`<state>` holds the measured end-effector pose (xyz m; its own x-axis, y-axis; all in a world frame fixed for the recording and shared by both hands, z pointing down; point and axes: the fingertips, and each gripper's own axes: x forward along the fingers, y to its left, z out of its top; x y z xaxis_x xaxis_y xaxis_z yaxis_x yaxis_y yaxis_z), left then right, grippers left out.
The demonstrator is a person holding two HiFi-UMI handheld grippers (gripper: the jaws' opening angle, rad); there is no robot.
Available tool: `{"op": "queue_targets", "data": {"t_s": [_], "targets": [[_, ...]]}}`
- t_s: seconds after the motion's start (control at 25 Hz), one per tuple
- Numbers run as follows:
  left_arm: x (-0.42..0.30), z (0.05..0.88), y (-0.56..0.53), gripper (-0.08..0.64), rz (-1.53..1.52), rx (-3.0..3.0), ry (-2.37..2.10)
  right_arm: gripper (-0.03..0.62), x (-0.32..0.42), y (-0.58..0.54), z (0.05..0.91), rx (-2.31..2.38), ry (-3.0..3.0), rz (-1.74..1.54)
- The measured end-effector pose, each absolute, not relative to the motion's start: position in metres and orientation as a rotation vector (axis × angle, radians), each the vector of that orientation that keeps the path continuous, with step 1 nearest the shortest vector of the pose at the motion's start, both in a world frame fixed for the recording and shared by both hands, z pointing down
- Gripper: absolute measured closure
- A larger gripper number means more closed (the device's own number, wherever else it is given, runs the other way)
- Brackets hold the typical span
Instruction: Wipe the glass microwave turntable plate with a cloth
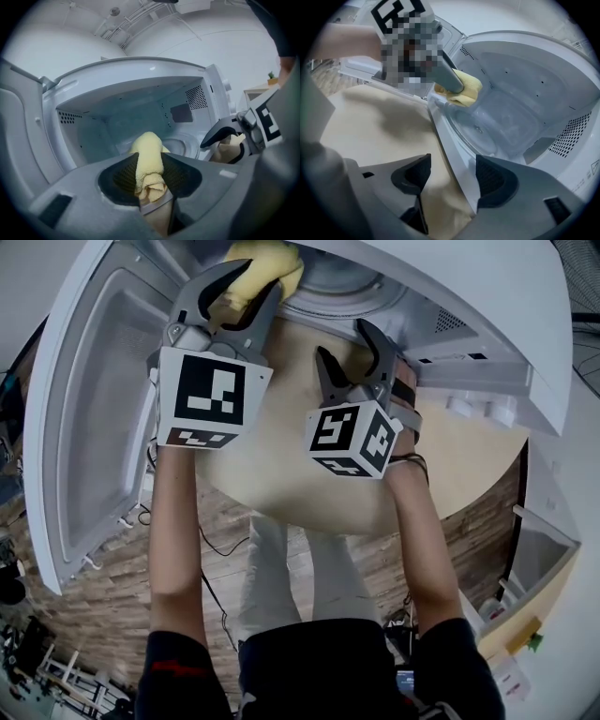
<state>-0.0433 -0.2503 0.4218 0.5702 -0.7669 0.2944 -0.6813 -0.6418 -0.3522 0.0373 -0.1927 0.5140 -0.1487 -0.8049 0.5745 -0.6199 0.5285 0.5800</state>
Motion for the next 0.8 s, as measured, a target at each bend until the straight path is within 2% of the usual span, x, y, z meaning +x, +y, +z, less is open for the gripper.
{"op": "queue_targets", "data": {"t_s": [0.8], "targets": [[-0.024, 0.454, -0.263, 0.433, -0.698, -2.615, 1.212, 0.325, 0.038, -0.193, 0.514, 1.187, -1.856, -0.279]]}}
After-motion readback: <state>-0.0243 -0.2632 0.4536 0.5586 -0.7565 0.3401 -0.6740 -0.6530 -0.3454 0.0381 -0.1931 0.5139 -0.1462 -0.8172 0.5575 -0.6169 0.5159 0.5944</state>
